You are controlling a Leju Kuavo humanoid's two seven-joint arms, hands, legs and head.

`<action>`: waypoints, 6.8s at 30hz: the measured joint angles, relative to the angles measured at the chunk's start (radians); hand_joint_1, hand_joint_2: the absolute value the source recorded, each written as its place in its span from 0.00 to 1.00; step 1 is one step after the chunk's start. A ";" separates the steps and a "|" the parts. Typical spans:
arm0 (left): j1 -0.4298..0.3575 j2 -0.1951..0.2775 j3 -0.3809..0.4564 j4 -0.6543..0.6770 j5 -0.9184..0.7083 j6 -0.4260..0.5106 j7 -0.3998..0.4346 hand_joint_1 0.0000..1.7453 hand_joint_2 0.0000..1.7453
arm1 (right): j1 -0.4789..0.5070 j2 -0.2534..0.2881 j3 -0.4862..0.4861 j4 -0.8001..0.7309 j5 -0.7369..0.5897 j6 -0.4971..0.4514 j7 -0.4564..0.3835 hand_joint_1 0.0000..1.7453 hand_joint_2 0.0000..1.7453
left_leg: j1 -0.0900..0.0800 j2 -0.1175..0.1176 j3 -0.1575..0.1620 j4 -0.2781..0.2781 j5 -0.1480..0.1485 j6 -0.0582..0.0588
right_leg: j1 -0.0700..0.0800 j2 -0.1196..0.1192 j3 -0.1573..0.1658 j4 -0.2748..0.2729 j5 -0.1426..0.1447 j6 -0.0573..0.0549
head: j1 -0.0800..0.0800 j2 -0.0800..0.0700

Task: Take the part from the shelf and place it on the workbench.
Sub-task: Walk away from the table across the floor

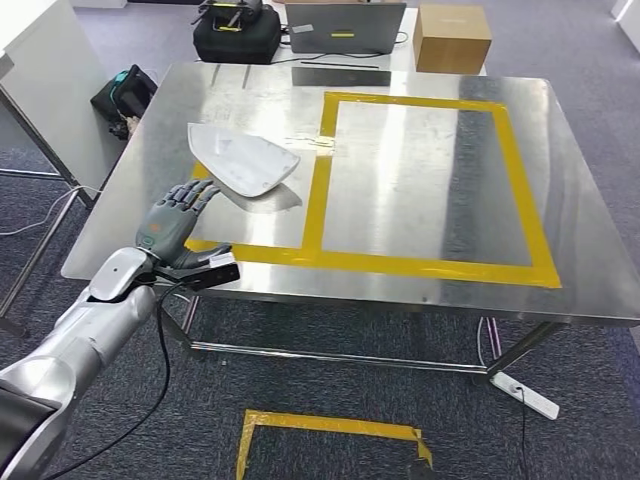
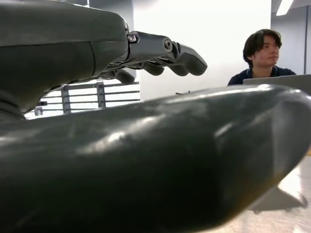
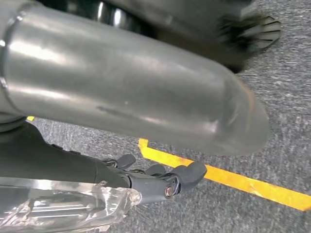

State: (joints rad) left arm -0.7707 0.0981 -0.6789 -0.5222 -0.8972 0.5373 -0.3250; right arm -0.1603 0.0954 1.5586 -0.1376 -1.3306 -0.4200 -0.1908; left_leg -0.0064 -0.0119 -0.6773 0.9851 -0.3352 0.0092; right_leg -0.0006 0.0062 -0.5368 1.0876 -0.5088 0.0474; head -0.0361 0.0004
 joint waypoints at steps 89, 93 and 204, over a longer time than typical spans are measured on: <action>0.550 0.107 0.676 0.091 -0.300 0.159 0.496 0.00 0.00 | 0.043 0.000 -0.017 0.001 -0.066 -0.011 -0.002 0.00 0.00 | 0.003 0.012 0.082 -0.019 -0.057 -0.021 | 0.008 0.004 -0.071 -0.088 0.101 -0.026 | 0.009 0.000; 0.646 0.041 0.918 0.031 -0.416 0.160 0.422 0.00 0.00 | 0.048 0.001 -0.031 0.001 -0.068 -0.023 -0.010 0.00 0.00 | 0.002 0.012 0.081 -0.019 -0.057 -0.020 | 0.007 0.004 -0.073 -0.088 0.101 -0.026 | 0.009 0.000; 0.755 -0.240 1.602 0.094 -0.583 0.165 0.537 0.00 0.00 | 0.074 0.004 -0.050 0.035 0.150 -0.114 0.010 0.00 0.00 | 0.013 0.051 0.095 0.021 -0.106 -0.019 | 0.005 -0.104 0.021 -0.085 0.002 -0.008 | 0.026 0.000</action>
State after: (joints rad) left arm -0.0159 -0.1419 0.9236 -0.4284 -1.4801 0.7019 0.2117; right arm -0.0867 0.0992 1.5083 -0.1026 -1.1807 -0.5338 -0.1804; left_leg 0.0065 0.0395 -0.5825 1.0056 -0.4408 -0.0102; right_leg 0.0043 -0.0981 -0.5154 1.0023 -0.5067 0.0394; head -0.0101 0.0004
